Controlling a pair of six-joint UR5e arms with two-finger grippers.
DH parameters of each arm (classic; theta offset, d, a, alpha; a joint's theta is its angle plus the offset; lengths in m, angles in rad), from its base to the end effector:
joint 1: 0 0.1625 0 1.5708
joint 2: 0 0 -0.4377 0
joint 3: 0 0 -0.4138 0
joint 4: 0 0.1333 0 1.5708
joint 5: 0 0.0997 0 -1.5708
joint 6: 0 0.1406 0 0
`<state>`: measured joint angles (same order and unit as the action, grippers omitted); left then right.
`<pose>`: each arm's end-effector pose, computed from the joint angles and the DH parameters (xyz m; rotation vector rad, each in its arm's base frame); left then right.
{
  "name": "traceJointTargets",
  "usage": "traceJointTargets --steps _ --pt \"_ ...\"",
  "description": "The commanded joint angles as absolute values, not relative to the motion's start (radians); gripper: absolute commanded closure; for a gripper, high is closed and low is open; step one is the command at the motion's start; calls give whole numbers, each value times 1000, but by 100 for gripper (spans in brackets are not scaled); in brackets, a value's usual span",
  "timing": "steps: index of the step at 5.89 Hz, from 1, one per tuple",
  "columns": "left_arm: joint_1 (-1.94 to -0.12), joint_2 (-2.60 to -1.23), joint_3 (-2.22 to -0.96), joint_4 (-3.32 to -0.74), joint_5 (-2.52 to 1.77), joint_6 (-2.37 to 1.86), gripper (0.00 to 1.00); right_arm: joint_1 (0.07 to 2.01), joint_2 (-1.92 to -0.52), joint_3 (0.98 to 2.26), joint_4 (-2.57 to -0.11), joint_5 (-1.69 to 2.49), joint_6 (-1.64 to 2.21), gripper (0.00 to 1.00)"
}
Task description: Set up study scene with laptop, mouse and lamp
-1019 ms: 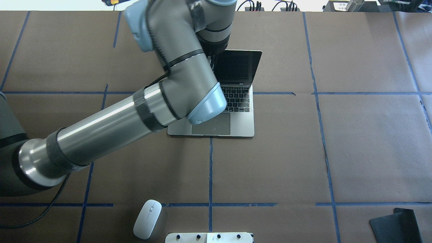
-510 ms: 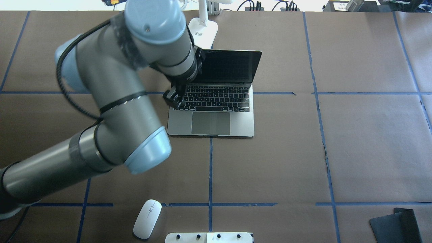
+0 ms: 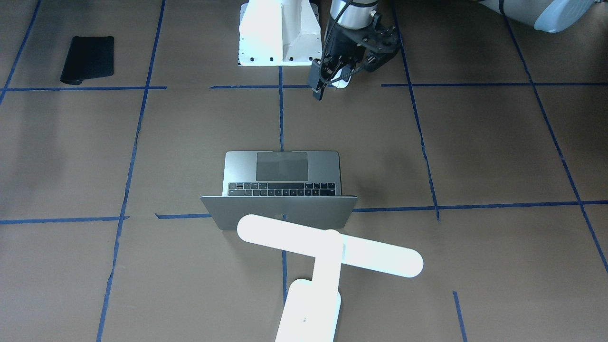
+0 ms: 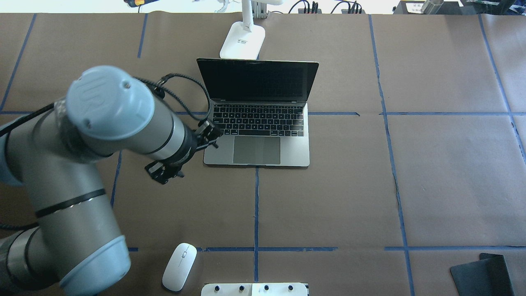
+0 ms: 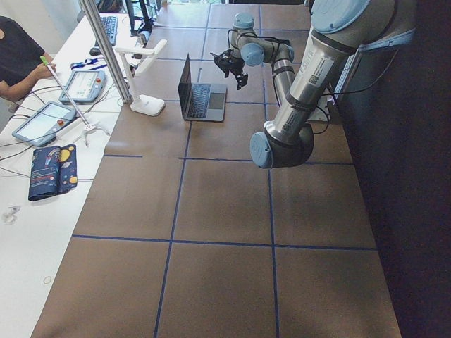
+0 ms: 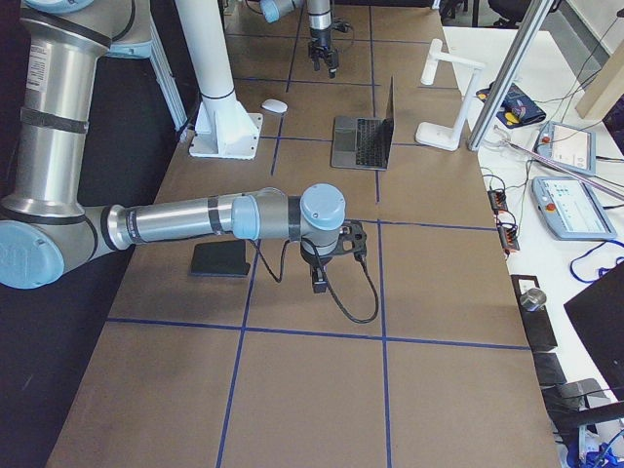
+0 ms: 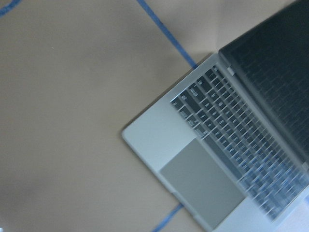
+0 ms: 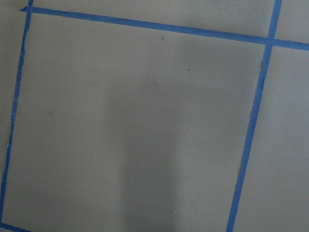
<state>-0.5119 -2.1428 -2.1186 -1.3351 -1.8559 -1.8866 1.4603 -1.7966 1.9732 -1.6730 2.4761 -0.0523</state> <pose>0.4640 -0.3682 0.1665 -0.1823 0.9163 -0.6421 -0.0232 -0.4152 0.5956 0.0429 -0.9079 -0.1851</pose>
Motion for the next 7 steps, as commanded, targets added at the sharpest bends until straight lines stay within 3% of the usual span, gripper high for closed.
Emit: traceJointTargets --steps 1,3,5,7 --pt "-444 -2035 -2170 -1345 -1855 -1705 0 1360 -1860 2022 -1482 2476 255 0" --pt "-405 -2016 -2200 -1338 -1853 -1674 0 1162 -1986 2017 -1043 2458 772 0" --pt "-364 -1909 -2290 -1335 -1847 -1513 0 905 -2015 2017 -845 2261 1113 0" --pt "-281 -1876 -2306 -1344 -1842 -1389 0 727 -2077 2017 -772 2092 1129 0"
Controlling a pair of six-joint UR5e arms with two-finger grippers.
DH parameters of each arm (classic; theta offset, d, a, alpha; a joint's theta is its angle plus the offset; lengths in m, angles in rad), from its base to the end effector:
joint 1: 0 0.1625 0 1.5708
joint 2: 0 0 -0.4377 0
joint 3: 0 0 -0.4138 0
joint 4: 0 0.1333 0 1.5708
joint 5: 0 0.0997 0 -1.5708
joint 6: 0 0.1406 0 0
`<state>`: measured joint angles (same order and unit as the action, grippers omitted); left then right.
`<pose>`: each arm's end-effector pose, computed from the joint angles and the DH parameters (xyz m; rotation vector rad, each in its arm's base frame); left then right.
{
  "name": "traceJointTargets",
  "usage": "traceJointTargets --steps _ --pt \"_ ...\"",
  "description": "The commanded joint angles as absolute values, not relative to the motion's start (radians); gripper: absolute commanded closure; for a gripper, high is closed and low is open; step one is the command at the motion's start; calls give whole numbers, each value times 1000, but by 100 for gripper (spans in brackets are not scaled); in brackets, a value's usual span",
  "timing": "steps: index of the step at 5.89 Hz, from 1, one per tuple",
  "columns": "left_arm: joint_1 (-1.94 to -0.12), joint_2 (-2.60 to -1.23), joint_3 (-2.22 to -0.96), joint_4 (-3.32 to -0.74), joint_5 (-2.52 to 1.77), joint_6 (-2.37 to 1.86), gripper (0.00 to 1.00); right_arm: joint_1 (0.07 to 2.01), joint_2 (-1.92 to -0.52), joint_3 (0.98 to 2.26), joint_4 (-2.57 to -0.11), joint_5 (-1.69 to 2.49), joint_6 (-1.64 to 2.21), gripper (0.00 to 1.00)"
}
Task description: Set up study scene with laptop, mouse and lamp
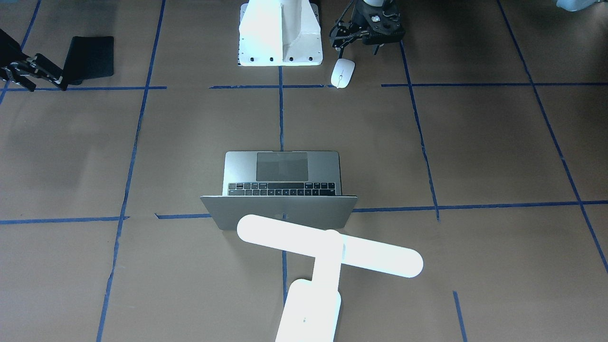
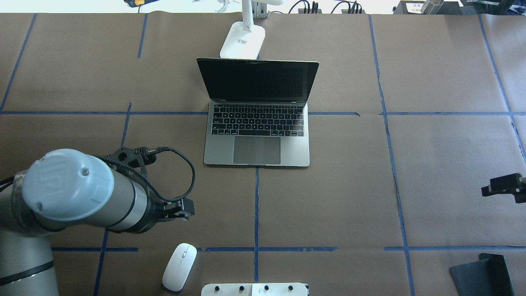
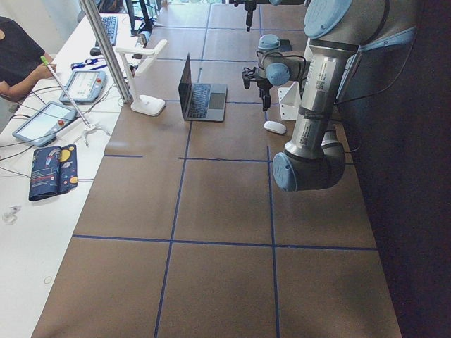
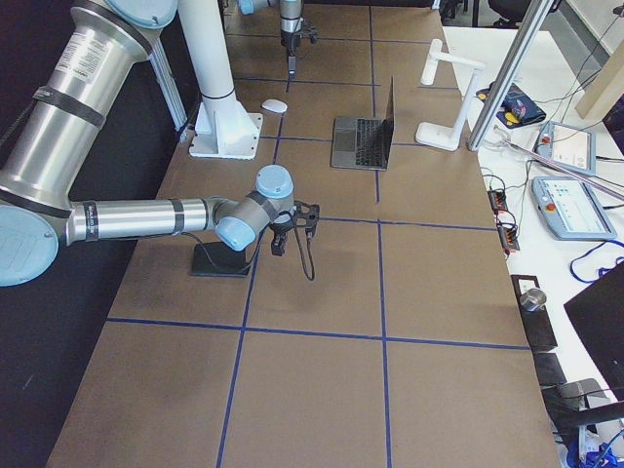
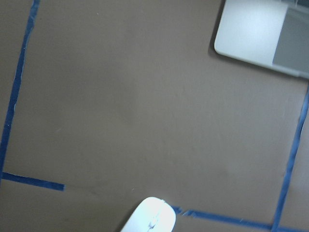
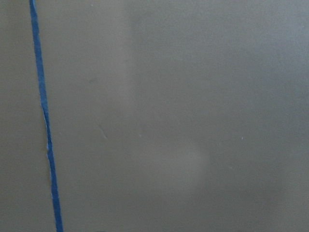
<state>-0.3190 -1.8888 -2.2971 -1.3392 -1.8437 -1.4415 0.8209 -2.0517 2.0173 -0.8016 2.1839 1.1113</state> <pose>0.4559 -0.2511 0.2412 -0.0717 0.8443 -0.0673 -0.2085 -0.3007 0.5833 -0.0442 -0.9182 0.1105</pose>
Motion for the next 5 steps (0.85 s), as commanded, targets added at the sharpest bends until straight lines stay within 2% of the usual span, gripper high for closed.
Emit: traceJointTargets --steps 1,2,3,5 --pt "-253 -1873 -2312 -1379 -1829 -1396 0 675 -2103 2017 -770 2073 1127 0" --pt "-235 -1870 -2331 -1379 -1750 -1402 0 632 -2150 2017 -747 2071 1146 0" --pt "-230 -1873 -2329 -1379 -1727 -1401 2 617 -2208 1955 -563 2069 1219 2" --pt "-225 -1878 -2327 -1379 -1729 -1401 1 511 -2229 1921 -474 2036 1377 3"
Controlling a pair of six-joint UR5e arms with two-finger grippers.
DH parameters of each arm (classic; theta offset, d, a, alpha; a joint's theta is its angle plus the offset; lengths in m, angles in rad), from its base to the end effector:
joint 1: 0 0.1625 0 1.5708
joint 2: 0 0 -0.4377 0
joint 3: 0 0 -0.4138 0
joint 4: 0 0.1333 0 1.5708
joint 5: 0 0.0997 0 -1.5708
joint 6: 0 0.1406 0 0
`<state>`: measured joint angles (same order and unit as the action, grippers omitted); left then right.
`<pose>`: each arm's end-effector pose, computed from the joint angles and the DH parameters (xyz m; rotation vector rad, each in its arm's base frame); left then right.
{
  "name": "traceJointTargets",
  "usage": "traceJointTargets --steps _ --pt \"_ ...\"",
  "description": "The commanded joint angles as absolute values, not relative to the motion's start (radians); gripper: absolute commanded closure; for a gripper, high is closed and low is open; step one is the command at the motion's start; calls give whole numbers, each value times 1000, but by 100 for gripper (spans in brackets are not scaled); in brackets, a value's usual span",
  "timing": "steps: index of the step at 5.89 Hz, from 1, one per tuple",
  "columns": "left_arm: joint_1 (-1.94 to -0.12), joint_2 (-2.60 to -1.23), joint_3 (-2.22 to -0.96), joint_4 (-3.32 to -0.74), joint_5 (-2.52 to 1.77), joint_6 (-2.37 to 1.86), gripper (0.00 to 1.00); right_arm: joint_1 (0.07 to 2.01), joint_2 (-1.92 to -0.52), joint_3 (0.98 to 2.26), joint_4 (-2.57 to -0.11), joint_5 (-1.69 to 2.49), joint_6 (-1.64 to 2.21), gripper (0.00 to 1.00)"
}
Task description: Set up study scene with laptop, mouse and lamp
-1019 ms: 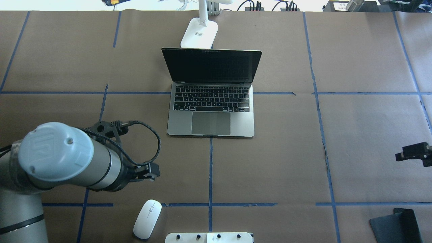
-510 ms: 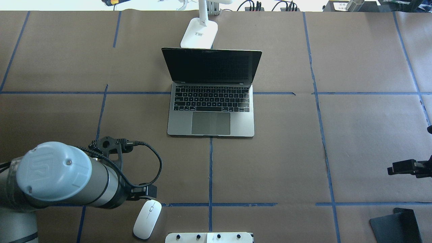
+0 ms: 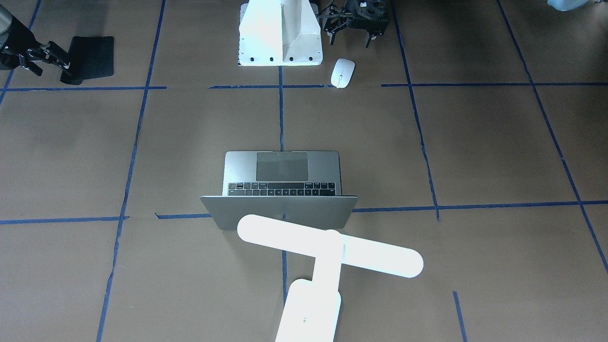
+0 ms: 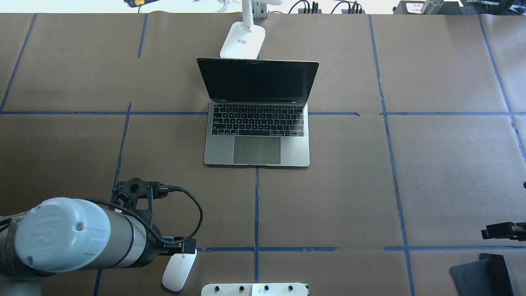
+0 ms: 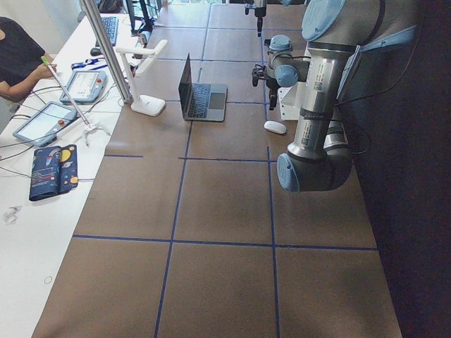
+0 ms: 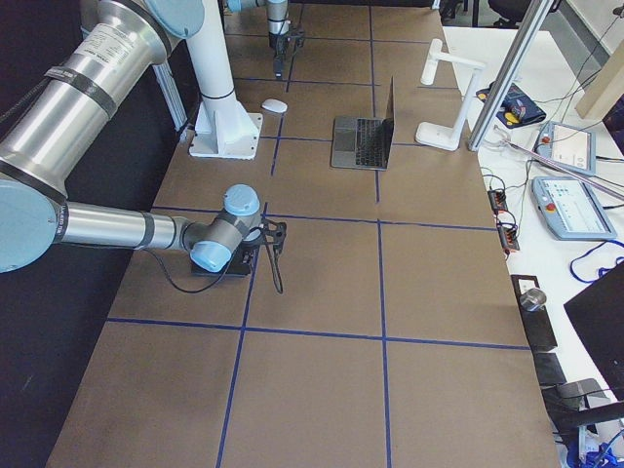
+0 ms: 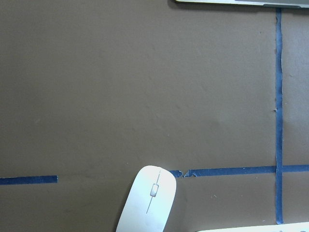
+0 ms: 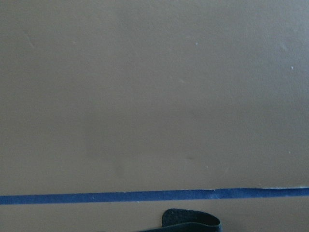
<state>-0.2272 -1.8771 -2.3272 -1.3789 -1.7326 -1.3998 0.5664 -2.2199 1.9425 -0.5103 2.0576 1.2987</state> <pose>0.4658 -0.2213 0.2314 0.0234 0.8815 0.0179 -0.2099 -0.2135 0.6422 -0.1090 -0.8875 0.0839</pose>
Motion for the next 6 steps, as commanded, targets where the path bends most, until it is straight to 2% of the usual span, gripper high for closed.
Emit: traceJointTargets --steps 1,6 --pt "-225 -1878 -2329 -1381 -1729 -1402 1 420 -2226 1919 -468 1987 1491 4" --pt "-229 -1879 -2336 -1381 -1726 -1407 0 367 -2217 1855 -424 1967 1503 14"
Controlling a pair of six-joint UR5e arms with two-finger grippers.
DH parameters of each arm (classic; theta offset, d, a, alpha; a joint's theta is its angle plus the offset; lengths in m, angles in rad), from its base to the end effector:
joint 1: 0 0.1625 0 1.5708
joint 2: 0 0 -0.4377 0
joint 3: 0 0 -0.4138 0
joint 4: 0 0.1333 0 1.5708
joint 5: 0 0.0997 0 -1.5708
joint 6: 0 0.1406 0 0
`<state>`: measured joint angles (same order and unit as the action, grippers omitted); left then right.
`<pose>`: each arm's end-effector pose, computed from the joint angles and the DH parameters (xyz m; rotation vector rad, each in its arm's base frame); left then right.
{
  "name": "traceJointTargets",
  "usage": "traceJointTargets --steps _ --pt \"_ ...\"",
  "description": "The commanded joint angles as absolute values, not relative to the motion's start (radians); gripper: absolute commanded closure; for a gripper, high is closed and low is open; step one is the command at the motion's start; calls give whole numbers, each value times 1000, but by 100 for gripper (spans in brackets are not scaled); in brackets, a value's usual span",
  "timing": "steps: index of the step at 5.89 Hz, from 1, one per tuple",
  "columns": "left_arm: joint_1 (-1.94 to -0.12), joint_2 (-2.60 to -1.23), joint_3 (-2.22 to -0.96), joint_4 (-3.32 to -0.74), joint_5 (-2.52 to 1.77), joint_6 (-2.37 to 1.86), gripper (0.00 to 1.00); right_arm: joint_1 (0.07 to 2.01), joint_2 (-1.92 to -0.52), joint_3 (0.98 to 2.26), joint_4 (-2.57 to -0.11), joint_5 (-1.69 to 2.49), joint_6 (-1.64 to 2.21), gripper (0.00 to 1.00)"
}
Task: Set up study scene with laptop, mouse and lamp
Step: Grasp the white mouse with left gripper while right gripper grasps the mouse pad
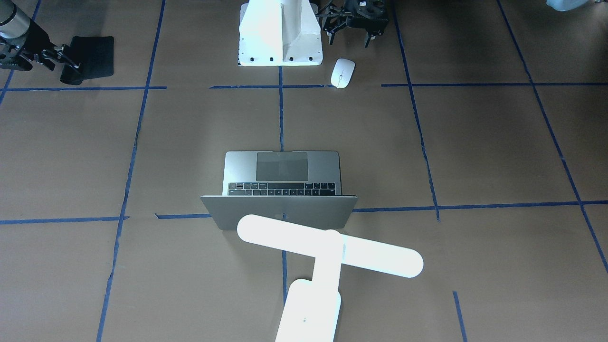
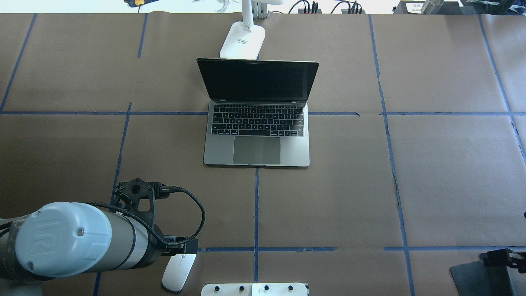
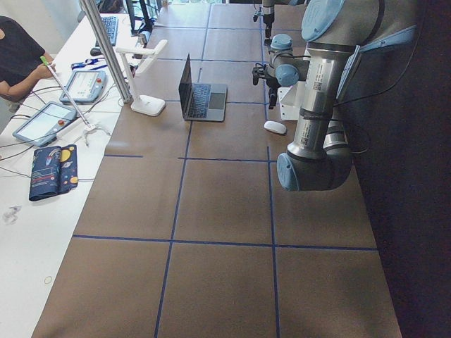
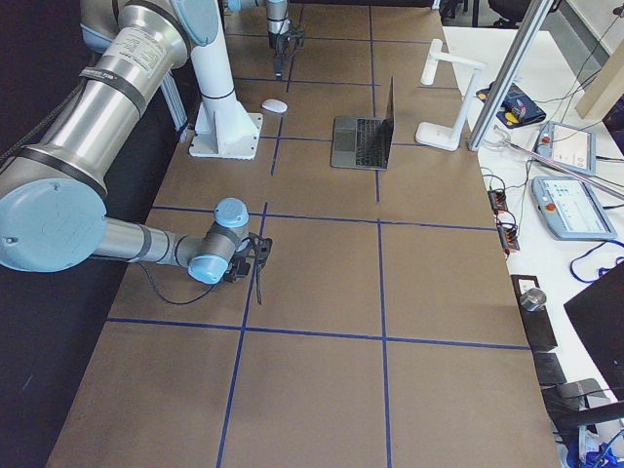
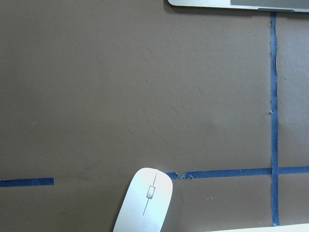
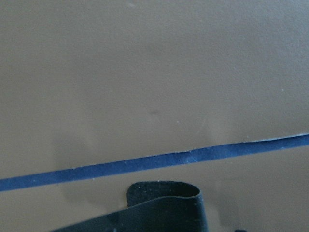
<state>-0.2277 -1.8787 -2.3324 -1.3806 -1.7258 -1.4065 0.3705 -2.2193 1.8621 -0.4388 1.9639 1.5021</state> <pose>0.4639 -0.2221 0.2285 0.0288 0.8887 0.0090 -0.2373 -0.1774 0.6791 -0.1976 -0.8273 0.1311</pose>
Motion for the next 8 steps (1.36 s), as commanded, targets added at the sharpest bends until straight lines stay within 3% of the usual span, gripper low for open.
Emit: traceJointTargets --steps 1,3,5,6,8 --pt "-230 -1878 -2344 -1381 -1726 -1407 0 361 -2209 1844 -423 1967 1503 16" --pt "-232 -1876 -2355 -1381 -1726 -1408 0 356 -2201 1839 -423 1974 1503 21" --pt "-232 -1876 -2362 -1379 -1726 -1408 0 357 -2203 1835 -423 1976 1503 79" --pt "-233 -1875 -2374 -1378 -1726 -1410 0 360 -2210 1835 -423 1979 1503 97" --pt "-235 -1875 -2378 -1378 -1726 -1413 0 364 -2210 1847 -420 1979 1505 100"
